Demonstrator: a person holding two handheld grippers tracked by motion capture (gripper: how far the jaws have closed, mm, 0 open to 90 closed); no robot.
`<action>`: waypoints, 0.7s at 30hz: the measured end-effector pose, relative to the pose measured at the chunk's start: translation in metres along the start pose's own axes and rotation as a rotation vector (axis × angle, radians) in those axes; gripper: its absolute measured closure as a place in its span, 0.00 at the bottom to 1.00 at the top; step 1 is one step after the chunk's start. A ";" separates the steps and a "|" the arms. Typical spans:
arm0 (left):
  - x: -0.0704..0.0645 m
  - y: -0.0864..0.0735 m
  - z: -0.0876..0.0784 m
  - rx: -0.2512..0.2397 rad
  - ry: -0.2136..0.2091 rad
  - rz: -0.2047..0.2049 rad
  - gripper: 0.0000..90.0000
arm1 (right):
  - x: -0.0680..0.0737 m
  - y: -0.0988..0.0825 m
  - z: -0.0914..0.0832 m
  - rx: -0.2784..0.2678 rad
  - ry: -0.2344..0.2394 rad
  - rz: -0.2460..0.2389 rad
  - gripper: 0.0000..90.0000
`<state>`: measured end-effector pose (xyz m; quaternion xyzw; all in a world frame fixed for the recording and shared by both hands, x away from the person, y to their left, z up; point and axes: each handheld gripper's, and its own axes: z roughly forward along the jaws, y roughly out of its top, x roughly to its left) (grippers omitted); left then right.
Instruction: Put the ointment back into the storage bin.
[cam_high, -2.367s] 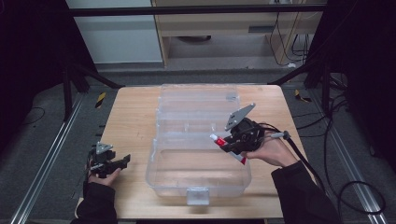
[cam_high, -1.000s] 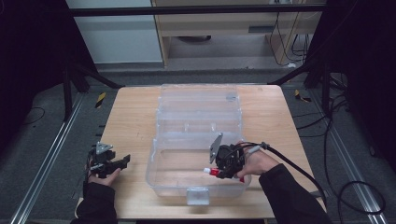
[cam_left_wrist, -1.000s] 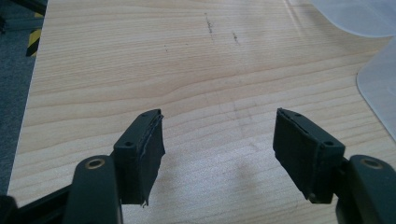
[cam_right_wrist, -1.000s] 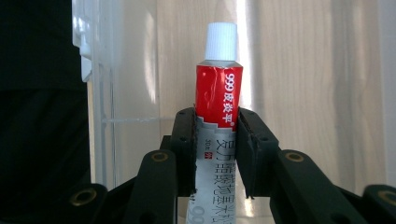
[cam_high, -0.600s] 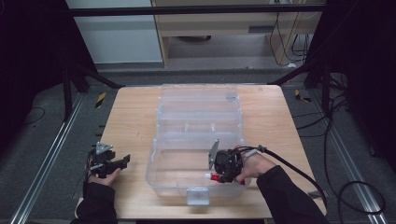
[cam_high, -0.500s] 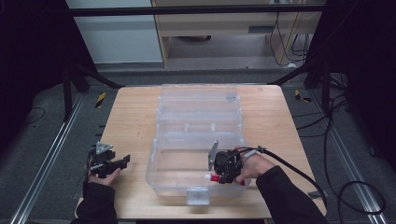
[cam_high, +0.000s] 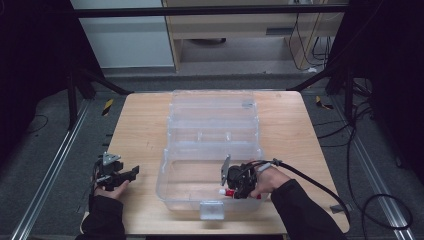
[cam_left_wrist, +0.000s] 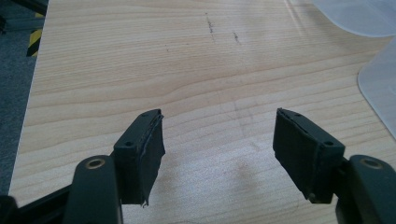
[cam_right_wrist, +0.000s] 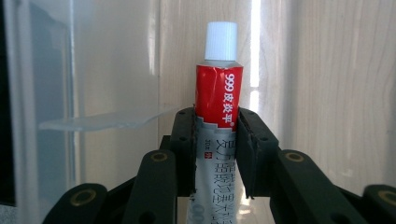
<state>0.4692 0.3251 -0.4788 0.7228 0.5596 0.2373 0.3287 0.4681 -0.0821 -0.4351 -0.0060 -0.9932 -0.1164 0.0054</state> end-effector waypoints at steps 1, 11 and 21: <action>0.000 0.000 0.000 0.000 -0.001 0.000 0.37 | 0.000 0.000 0.001 0.002 -0.001 0.002 0.78; 0.000 0.000 0.000 0.003 -0.001 0.002 0.37 | 0.000 0.001 0.009 0.029 0.002 -0.008 0.77; 0.000 0.000 0.001 0.002 -0.002 0.001 0.37 | 0.000 0.001 0.011 0.051 -0.001 -0.002 0.79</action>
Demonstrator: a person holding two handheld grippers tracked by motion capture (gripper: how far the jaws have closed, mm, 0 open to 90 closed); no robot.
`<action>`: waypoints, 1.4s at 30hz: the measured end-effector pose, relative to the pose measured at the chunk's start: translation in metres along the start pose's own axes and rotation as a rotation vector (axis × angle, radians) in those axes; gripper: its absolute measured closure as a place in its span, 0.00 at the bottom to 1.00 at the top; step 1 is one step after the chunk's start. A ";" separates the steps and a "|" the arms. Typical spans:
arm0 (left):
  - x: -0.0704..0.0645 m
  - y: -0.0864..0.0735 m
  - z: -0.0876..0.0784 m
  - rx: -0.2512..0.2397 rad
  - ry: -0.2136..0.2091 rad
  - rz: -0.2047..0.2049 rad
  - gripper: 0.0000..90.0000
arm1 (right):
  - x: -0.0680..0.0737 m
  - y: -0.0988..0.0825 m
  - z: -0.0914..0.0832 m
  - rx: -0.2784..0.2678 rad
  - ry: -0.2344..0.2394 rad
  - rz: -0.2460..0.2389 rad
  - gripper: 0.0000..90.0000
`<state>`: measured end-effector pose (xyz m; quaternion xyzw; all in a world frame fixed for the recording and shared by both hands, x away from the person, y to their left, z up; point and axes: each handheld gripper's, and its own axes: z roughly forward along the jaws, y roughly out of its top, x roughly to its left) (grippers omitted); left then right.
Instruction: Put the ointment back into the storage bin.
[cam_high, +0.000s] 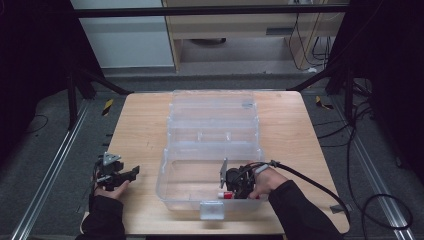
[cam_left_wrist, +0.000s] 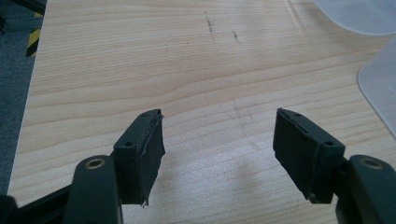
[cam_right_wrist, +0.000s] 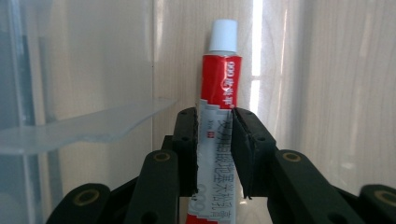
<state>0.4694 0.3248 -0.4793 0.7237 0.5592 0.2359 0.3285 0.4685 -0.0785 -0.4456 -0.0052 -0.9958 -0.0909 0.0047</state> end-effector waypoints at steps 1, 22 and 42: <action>0.000 0.000 0.000 0.000 0.000 0.001 0.37 | 0.001 0.000 -0.001 -0.002 -0.008 0.014 0.79; -0.001 0.000 -0.001 -0.001 -0.002 0.003 0.38 | 0.004 -0.037 -0.064 -0.395 -0.204 0.267 0.57; -0.003 0.001 -0.003 0.006 -0.029 0.008 0.52 | 0.024 -0.104 -0.089 -0.695 -0.389 0.568 0.29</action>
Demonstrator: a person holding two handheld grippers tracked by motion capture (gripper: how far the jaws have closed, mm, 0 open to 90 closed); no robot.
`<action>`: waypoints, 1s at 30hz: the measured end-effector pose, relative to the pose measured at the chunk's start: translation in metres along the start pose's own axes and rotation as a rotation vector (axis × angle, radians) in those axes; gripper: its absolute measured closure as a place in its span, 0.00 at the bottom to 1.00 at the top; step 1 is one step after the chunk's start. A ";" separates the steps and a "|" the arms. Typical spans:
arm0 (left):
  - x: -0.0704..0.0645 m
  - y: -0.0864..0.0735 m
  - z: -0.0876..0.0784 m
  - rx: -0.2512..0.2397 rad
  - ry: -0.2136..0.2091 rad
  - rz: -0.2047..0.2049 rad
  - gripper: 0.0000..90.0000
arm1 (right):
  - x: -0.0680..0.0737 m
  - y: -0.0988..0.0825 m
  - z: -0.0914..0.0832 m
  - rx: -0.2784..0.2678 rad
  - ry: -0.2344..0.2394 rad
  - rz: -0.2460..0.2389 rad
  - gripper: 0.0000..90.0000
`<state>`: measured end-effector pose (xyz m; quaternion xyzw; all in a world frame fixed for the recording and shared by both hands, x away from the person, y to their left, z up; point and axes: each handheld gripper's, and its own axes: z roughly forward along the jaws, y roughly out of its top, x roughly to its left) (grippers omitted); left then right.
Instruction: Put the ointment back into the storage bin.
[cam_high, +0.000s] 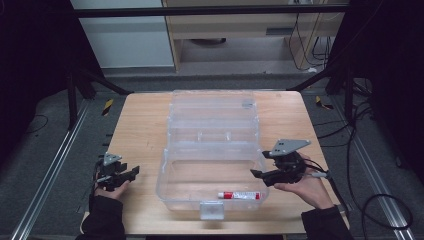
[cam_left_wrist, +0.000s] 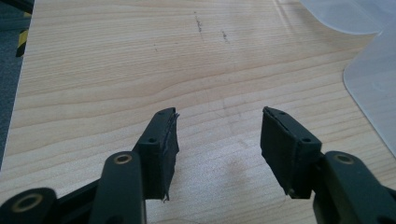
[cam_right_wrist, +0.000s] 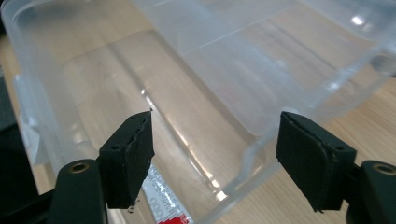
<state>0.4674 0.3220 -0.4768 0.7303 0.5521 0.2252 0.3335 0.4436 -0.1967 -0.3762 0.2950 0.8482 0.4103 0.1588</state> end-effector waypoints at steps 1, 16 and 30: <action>0.000 0.000 0.000 -0.001 -0.002 0.003 0.53 | -0.002 -0.002 -0.002 -0.012 -0.014 0.013 0.28; -0.001 0.000 -0.002 0.001 -0.013 0.014 0.65 | -0.040 -0.050 -0.011 -0.082 -0.252 0.265 0.17; -0.001 0.000 0.001 -0.004 0.028 0.015 0.49 | -0.068 -0.094 0.003 -0.029 -0.384 0.367 0.15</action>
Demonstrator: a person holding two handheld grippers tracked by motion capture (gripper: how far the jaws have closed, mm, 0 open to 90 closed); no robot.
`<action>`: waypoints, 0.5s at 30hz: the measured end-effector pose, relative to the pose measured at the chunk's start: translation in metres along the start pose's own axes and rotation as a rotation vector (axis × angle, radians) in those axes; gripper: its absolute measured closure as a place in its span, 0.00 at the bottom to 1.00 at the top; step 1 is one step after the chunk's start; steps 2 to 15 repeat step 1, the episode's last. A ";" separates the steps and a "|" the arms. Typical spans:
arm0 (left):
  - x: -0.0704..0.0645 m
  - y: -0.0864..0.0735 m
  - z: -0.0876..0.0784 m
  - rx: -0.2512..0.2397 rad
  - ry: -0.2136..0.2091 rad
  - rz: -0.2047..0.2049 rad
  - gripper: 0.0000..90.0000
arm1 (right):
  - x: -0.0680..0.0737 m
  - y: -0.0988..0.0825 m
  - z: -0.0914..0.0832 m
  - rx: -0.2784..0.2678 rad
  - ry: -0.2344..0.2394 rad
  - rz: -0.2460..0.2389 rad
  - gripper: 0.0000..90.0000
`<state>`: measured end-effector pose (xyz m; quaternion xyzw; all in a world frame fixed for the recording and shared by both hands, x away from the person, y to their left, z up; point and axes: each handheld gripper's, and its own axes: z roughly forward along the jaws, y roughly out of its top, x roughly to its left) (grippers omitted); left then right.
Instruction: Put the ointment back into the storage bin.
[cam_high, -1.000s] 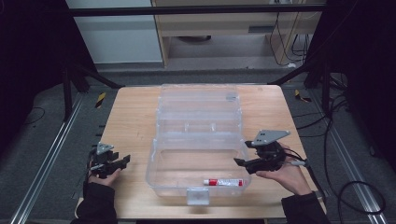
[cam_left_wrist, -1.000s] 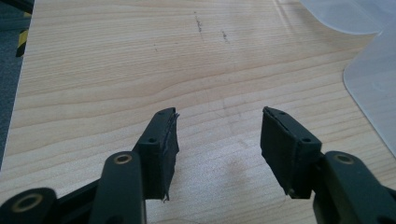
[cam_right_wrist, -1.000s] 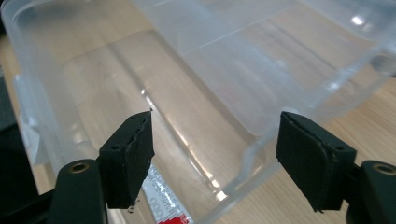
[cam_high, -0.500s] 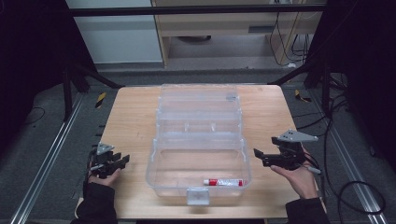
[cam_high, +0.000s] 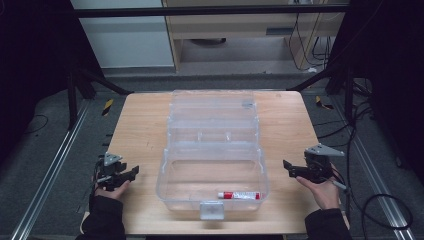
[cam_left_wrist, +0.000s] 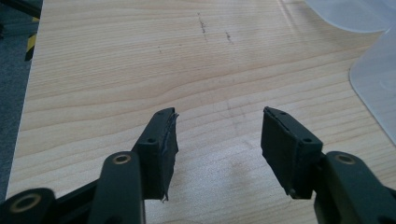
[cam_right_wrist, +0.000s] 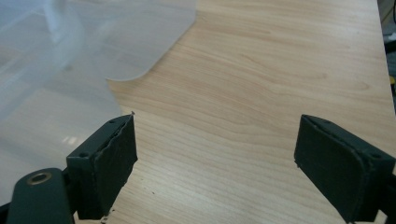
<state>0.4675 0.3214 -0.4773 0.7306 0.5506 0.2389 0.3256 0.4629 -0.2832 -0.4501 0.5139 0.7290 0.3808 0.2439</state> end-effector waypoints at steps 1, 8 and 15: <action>0.000 0.000 0.000 -0.001 0.005 0.000 0.48 | -0.001 -0.001 0.000 -0.001 -0.007 0.007 0.14; 0.000 0.000 0.000 -0.001 0.005 0.000 0.48 | -0.001 -0.001 0.000 -0.001 -0.007 0.007 0.14; 0.000 0.000 0.000 -0.001 0.005 0.000 0.48 | -0.001 -0.001 0.000 -0.001 -0.007 0.007 0.14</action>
